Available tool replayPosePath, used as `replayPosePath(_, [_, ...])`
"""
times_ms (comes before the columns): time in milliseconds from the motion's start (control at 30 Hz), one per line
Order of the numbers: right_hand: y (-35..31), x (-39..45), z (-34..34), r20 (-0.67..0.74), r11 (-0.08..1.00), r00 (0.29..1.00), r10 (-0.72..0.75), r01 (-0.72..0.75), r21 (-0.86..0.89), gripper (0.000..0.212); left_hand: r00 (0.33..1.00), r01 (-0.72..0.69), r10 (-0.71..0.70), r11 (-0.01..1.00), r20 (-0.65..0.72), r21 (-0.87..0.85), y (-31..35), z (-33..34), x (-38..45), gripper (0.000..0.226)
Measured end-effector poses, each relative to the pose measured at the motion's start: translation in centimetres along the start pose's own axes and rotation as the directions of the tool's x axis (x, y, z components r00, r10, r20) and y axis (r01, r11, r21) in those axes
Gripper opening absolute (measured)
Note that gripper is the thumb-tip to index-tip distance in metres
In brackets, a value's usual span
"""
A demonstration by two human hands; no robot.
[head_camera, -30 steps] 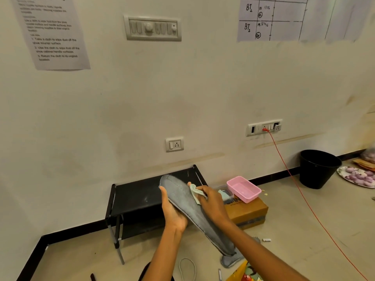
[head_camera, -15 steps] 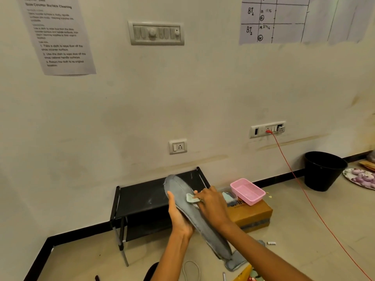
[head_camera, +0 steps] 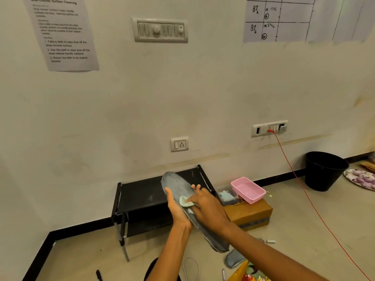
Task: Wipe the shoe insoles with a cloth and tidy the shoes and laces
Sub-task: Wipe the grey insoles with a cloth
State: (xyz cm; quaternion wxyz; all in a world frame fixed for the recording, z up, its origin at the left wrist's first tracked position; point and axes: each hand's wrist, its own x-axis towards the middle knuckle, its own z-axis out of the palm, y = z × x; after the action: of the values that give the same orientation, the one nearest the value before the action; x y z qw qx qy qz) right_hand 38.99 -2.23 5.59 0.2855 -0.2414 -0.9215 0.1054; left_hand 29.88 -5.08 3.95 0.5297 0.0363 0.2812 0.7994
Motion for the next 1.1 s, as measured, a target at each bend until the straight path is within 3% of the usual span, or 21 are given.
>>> replayPosePath(100, [0.8,-1.2,-0.9,0.080,0.995,0.994,-0.075,0.069,0.077,0.022,1.000,0.016,-0.015,0.998,0.024,-0.055,0.1,-0.7,0.4,0.095])
replayPosePath(267, [2.9,-0.1,-1.1,-0.049,0.996,0.996,0.071,-0.074,-0.047,0.025,0.999,0.015,-0.014,1.000,0.050,-0.022,-0.9,0.1,0.4,0.095])
replayPosePath(400, [1.5,-0.9,-0.2,0.126,0.996,0.989,-0.074,0.067,0.056,0.022,1.000,-0.019,0.020,0.995,0.012,-0.102,0.3,-0.2,1.1,0.086])
replayPosePath(467, [2.2,-0.4,-1.2,0.181,0.994,0.980,-0.081,0.065,0.093,0.022,1.000,-0.026,0.027,0.995,0.013,-0.097,0.4,-0.3,1.1,0.085])
replayPosePath(600, [3.0,-0.4,-1.2,-0.002,0.936,0.972,0.236,-0.227,0.271,0.019,0.997,-0.054,0.058,0.996,0.052,-0.074,0.9,0.8,1.3,0.093])
replayPosePath(733, [1.9,-1.0,-0.3,0.078,0.880,0.967,0.244,-0.254,0.400,0.021,0.998,-0.060,0.061,0.997,0.030,-0.040,1.6,1.5,1.8,0.097])
replayPosePath(833, [2.2,-0.3,-0.4,0.001,0.874,0.945,0.328,-0.304,0.378,0.014,0.997,0.011,-0.014,0.999,0.072,0.032,0.4,1.8,0.4,0.091])
replayPosePath(900, [2.7,0.2,-0.3,0.017,0.902,0.930,0.367,-0.360,0.239,0.018,0.999,0.021,-0.024,0.998,0.049,0.063,-0.6,1.5,-0.4,0.084])
replayPosePath(967, [2.4,0.3,0.2,-0.030,0.943,0.943,0.332,-0.331,0.044,0.024,1.000,0.019,-0.020,0.998,0.012,0.057,-0.9,1.2,-0.9,0.079])
replayPosePath(1100, [-0.3,-1.2,0.2,-0.037,0.997,0.998,0.057,-0.055,0.063,0.027,1.000,0.015,-0.015,1.000,0.012,0.001,-0.3,0.5,-1.1,0.073])
